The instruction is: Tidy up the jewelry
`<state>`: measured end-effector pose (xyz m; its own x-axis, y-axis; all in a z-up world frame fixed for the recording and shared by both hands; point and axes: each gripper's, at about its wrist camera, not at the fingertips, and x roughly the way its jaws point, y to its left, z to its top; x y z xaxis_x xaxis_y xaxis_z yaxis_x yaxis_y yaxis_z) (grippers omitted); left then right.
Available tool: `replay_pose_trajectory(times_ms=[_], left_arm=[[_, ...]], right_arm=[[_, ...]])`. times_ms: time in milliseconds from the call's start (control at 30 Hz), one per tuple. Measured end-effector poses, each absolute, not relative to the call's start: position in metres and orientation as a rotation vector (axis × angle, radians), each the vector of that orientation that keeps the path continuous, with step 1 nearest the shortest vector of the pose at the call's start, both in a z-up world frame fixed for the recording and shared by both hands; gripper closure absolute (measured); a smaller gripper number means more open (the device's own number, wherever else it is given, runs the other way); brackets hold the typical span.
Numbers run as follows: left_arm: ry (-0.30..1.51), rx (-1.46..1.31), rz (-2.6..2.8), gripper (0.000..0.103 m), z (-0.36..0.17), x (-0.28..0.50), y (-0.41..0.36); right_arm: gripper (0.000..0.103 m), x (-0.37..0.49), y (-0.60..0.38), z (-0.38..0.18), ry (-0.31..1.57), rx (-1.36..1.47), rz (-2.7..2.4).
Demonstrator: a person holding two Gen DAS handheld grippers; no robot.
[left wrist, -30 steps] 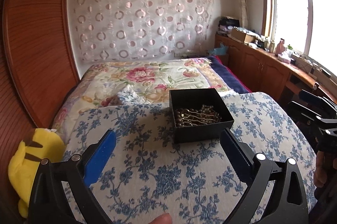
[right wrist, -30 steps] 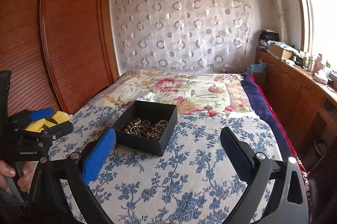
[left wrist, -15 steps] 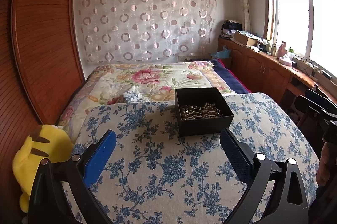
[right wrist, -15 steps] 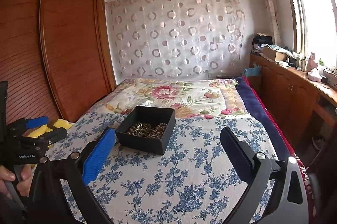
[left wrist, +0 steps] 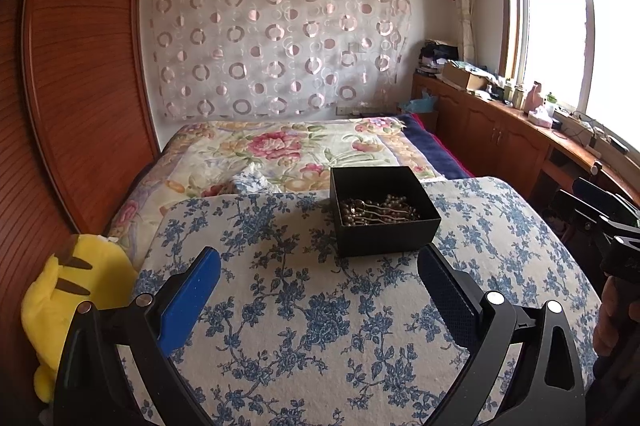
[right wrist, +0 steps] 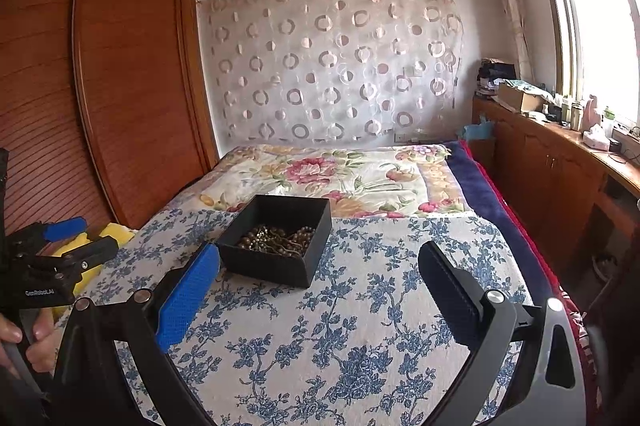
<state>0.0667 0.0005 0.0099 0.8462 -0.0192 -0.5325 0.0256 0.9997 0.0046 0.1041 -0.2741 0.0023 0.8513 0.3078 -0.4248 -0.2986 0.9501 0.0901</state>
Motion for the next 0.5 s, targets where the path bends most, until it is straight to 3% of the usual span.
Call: replay_pose_trajectory(times_ms=[500], left_arm=[[0.561,0.007,-0.025,0.008,0.0121,0.0626,0.0020]], right_arm=[[0.003,0.1048,-0.2740,0.0021,0.451,0.021,0.319]])
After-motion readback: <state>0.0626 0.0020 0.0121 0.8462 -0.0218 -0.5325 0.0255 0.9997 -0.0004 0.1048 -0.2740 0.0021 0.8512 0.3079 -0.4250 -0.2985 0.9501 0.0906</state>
